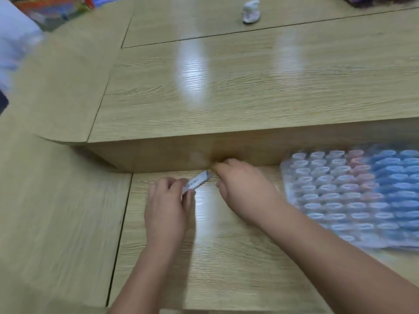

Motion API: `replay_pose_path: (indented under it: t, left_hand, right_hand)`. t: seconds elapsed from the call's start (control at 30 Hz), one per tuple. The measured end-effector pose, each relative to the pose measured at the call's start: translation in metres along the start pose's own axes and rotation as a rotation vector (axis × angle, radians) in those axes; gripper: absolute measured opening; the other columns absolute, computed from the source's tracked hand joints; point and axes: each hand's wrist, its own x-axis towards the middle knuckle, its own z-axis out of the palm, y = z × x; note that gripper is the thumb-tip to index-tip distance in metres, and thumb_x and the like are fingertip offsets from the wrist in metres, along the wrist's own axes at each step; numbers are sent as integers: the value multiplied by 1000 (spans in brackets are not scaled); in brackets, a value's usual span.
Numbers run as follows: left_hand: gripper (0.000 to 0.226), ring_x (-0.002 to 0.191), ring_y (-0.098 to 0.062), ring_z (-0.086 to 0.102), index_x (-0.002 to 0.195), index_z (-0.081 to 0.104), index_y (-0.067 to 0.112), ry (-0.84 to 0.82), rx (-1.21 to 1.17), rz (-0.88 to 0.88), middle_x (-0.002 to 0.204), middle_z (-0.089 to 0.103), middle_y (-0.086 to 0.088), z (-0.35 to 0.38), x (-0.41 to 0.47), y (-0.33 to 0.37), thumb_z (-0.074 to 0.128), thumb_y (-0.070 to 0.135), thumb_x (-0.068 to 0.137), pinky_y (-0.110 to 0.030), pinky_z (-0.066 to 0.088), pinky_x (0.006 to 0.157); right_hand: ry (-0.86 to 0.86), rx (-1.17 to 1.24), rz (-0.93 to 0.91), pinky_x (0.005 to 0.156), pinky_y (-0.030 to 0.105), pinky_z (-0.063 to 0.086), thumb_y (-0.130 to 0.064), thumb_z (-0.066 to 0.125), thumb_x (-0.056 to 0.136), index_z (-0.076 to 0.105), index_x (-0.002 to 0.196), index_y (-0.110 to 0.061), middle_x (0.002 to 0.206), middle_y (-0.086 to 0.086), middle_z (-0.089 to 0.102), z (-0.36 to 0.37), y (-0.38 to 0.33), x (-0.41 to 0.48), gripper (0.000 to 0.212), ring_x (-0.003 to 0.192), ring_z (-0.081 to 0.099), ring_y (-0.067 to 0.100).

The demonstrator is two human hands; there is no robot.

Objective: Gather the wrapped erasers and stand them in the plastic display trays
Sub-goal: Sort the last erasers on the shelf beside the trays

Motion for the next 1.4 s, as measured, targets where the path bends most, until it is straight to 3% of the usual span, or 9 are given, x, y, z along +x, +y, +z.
replay_pose_path:
  t: [0.13,0.27,0.4,0.5,0.73,0.87,1.07,1.2,1.4]
  left_hand:
    - [26,95,-16,47,113,70,21,23,-156,18,99,55,6,-4,-13,5,63,30,89,-31,41,74]
    - [25,93,-16,49,111,71,17,150,-177,133,100,57,2,-12,-29,18,67,27,88,-27,40,74]
    - [22,89,-20,54,109,72,14,241,-251,250,99,59,-1,-21,-38,55,70,23,89,-20,37,81]
    - [28,90,-15,57,113,70,18,212,-383,301,102,57,3,-22,-48,98,70,27,87,-19,42,81]
    - [42,123,-7,51,130,58,30,-71,-627,301,130,49,14,-2,-75,173,55,46,91,-23,45,97]
    - [52,147,-6,24,138,46,44,-206,-552,315,158,19,22,18,-88,185,47,62,90,-29,32,112]
    - [56,154,-18,3,149,40,36,-186,-409,389,167,3,4,40,-95,190,43,53,96,-42,17,119]
    - [56,154,-21,7,149,41,30,-166,-404,396,167,6,-1,45,-95,189,44,52,97,-45,21,119]
    - [60,154,-18,3,151,37,33,-188,-371,402,167,1,4,44,-95,189,45,56,96,-42,22,118]
  right_hand:
    - [-90,179,116,80,33,46,-35,56,94,56,121,-23,110,0,63,7,0,-1,30,101,59,22]
    - [17,636,300,70,25,49,-27,63,92,65,110,-29,86,-13,68,-2,1,-15,18,72,61,-1]
    - [134,1021,454,71,36,59,-17,67,91,70,92,-24,80,2,70,-36,14,-41,7,73,70,17]
    - [204,1130,482,68,28,59,-9,67,90,71,93,-16,83,13,71,-70,39,-69,8,70,69,16]
    - [386,978,538,64,19,55,-7,66,89,72,94,-19,77,3,73,-131,128,-145,14,67,67,9]
    - [382,791,463,67,29,55,-9,67,87,72,97,-26,82,4,71,-139,156,-177,19,68,68,18]
    - [408,453,206,73,7,46,-22,71,84,69,98,-33,87,-19,70,-130,160,-206,18,79,66,-1]
    - [391,217,24,77,20,49,-28,61,90,72,101,-18,95,-14,69,-111,167,-210,18,86,63,0]
    - [341,79,-115,72,30,52,-23,66,92,75,106,-17,100,-8,71,-92,178,-209,17,84,65,16]
